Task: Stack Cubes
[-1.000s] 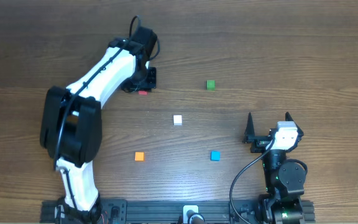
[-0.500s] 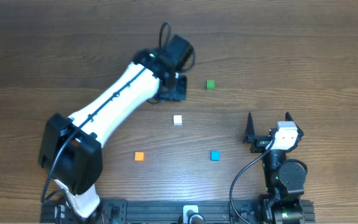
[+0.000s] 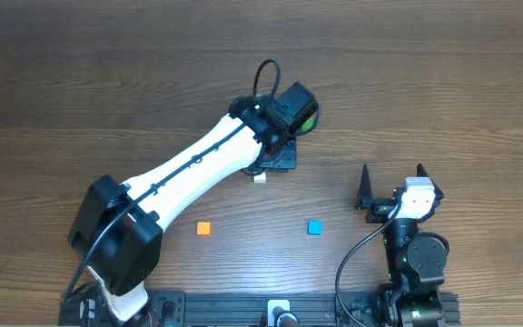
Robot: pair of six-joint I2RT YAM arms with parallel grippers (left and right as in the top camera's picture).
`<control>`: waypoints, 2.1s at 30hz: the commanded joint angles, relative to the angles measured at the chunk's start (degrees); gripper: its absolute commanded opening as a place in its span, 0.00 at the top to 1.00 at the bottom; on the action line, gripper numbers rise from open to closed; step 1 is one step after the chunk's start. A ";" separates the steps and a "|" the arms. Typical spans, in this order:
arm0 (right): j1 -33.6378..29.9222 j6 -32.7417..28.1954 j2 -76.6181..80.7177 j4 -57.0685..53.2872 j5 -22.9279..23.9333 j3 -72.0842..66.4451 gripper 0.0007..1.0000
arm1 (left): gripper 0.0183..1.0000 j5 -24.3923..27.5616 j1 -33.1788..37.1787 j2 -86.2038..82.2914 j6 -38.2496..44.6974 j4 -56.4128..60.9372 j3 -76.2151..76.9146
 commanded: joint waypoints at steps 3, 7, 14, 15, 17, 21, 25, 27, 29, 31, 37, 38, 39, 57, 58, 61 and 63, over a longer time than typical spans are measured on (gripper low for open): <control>-0.37 -0.44 -0.37 0.11 -0.48 -0.52 0.01 | 0.98 -1.38 3.37 0.07 -2.62 1.51 -5.62; -0.37 -0.44 -0.37 0.11 -0.50 -0.52 0.01 | 0.98 -0.57 3.48 0.07 -2.60 2.89 -7.13; -0.37 -0.44 -0.37 0.11 -0.48 -0.52 0.01 | 0.98 -0.52 2.34 1.05 -2.45 4.24 -7.61; -0.37 -0.44 -0.37 0.11 -0.48 -0.52 0.01 | 0.98 -0.55 1.92 1.44 -2.36 4.96 -7.61; -0.37 -0.44 -0.37 0.11 -0.48 -0.52 0.01 | 0.98 -0.57 1.49 1.86 -2.36 5.42 -7.61; -0.37 -0.44 -0.37 0.11 -0.48 -0.52 0.01 | 0.98 -1.42 1.03 2.86 -2.34 5.60 -7.61; -0.37 -0.44 -0.37 0.11 -0.48 -0.52 0.01 | 0.98 -1.66 1.05 3.63 -1.07 5.66 -7.61; -0.37 -0.44 -0.37 0.11 -0.48 -0.52 0.01 | 0.98 -2.12 1.05 3.72 -1.07 5.73 -7.61; -0.37 -0.44 -0.37 0.11 -0.48 -0.52 0.01 | 0.98 -3.17 1.05 3.74 -1.05 5.84 -7.61; -0.37 -0.44 -0.37 0.11 -0.48 -0.52 0.01 | 0.98 -3.50 1.11 3.74 -1.05 5.84 -7.61; -0.37 -0.44 -0.37 0.11 -0.48 -0.52 0.01 | 0.98 -4.00 1.09 3.82 -1.05 5.88 -7.61; -0.37 -0.44 -0.37 0.11 -0.48 -0.52 0.01 | 0.98 -4.00 1.09 3.82 -1.05 5.97 -7.61; -0.37 -0.44 -0.37 0.11 -0.48 -0.52 0.01 | 0.98 -3.98 1.09 3.82 -1.07 6.03 -7.61; -0.37 -0.44 -0.37 0.11 -0.48 -0.52 0.01 | 0.98 -3.96 0.76 4.28 -1.09 6.71 -7.61; -0.37 -0.44 -0.37 0.11 -0.48 -0.52 0.01 | 0.98 -3.96 0.76 4.37 -1.09 6.69 -7.61; -0.37 -0.44 -0.37 0.13 -0.48 -0.52 0.01 | 0.98 -3.93 0.76 4.57 -1.09 6.69 -7.61; -0.37 -0.46 -0.37 0.11 -0.48 -0.52 0.01 | 0.98 -3.96 0.70 4.59 -1.09 6.69 -7.61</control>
